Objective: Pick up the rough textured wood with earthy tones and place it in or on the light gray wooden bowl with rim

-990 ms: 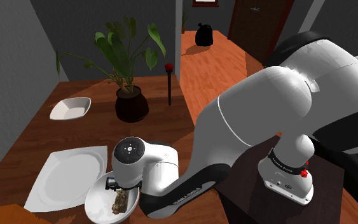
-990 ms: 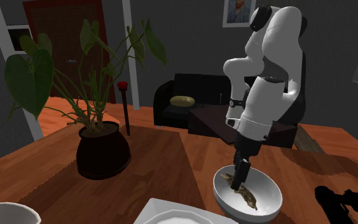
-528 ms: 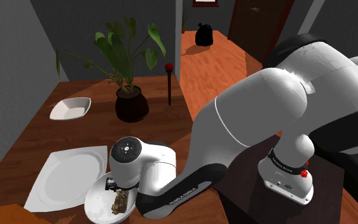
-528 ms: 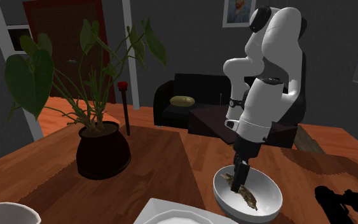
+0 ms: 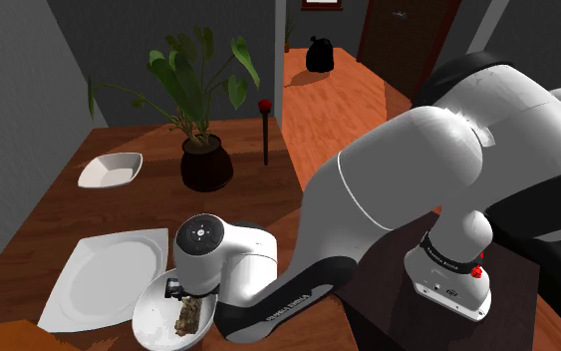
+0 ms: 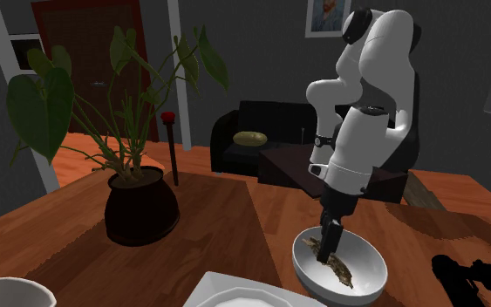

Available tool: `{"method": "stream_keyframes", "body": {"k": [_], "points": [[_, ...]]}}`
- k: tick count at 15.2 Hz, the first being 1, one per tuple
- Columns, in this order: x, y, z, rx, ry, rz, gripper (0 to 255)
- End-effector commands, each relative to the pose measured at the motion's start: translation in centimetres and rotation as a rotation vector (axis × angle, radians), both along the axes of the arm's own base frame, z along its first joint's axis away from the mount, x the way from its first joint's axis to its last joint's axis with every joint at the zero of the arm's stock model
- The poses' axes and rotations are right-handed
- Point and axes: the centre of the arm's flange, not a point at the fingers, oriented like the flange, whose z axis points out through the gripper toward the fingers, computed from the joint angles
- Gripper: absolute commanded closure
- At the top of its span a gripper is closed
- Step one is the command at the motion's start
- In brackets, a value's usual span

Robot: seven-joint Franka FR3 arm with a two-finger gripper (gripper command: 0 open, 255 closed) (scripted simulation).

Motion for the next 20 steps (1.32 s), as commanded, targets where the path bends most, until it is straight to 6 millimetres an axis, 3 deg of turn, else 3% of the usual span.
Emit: {"method": "stream_keyframes", "body": {"k": [1,4,20], "points": [[0.0,0.0,-0.5,0.009,-0.022,0.005,255],[0.0,0.4,-0.8,0.01,-0.021,0.005,255],[0.0,0.4,7.6,0.01,-0.021,0.005,255]]}}
